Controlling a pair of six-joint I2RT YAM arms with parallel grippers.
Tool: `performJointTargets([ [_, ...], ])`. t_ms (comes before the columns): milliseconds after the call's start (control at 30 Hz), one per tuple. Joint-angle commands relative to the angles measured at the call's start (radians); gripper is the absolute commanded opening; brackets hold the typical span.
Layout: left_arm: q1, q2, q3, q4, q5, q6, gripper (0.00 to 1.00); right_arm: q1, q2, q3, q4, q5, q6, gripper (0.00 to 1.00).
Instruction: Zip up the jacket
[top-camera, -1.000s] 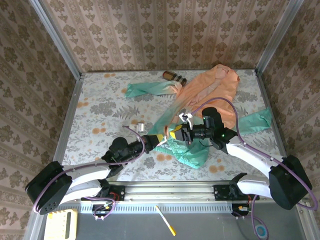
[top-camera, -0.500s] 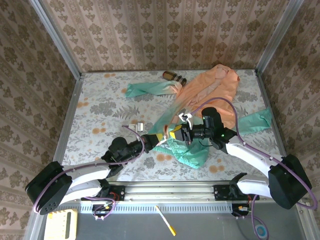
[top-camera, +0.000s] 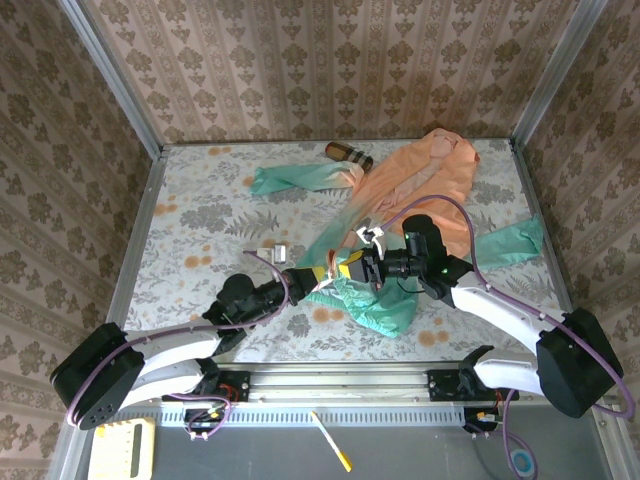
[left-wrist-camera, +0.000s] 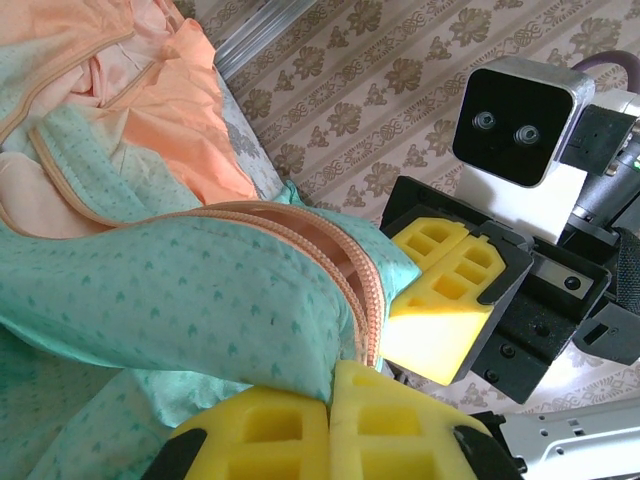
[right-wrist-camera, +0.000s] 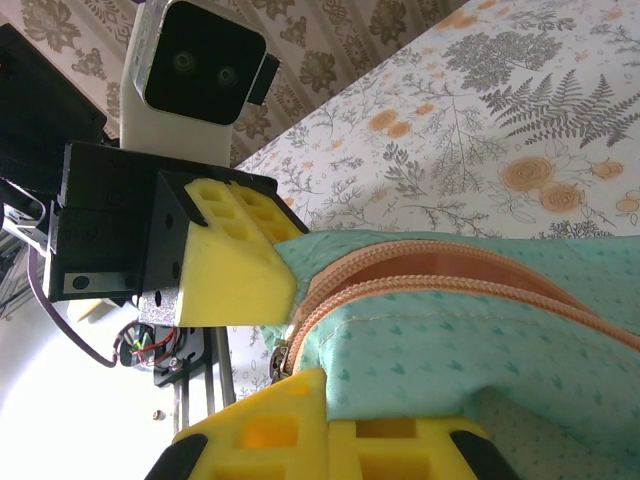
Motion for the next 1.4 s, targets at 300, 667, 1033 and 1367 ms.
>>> performJointTargets([
  [300, 0.000, -0.016, 0.020, 0.034, -0.007, -0.008, 0.00, 0.006, 0.000, -0.006, 0.045, -0.011, 0.001, 0.00],
  [667, -0.027, -0.021, 0.021, 0.012, -0.058, 0.024, 0.00, 0.006, -0.003, -0.021, 0.082, 0.018, 0.045, 0.00],
  [1033, -0.047, -0.064, 0.018, -0.045, -0.105, 0.055, 0.00, 0.006, -0.002, -0.051, 0.160, 0.081, 0.114, 0.00],
  [1367, -0.074, -0.055, 0.027, -0.073, -0.126, 0.071, 0.00, 0.006, 0.002, -0.056, 0.183, 0.077, 0.126, 0.00],
])
